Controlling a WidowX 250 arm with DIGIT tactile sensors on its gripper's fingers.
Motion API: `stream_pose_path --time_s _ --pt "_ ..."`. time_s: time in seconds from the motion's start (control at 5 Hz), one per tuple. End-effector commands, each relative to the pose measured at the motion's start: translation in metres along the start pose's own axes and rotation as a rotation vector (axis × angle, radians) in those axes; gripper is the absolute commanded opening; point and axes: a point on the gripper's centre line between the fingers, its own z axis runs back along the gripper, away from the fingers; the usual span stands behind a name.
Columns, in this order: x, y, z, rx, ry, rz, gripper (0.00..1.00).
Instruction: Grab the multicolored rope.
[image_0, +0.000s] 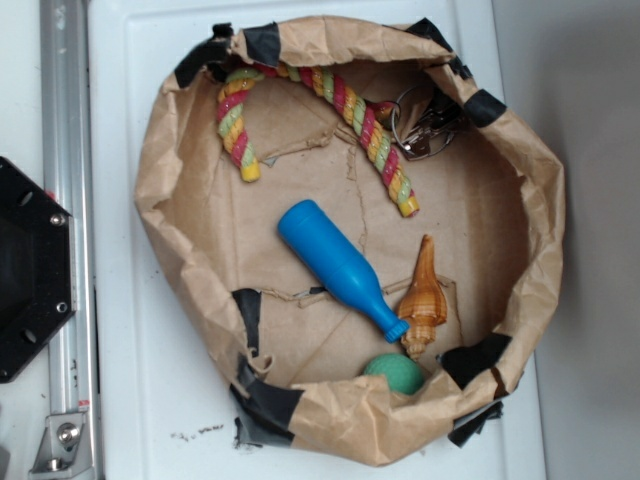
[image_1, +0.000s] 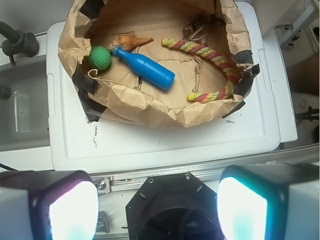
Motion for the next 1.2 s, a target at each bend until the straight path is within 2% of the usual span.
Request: stream_pose_path --time_s 0.0,0.2,0.4,0.6,1.0 --pt "0.000 0.000 0.000 0.000 0.000 0.000 1.00" --pt "0.046 0.015 -0.040 -0.045 0.114 -0.114 1.00" --pt "0.091 0.029 -0.080 -0.077 0.179 -0.224 1.00" --pt "0.113 0.033 -0.109 -0.103 0.165 -0.407 1.00" --pt "0.113 0.033 -0.109 -0.103 0.165 -0.407 1.00"
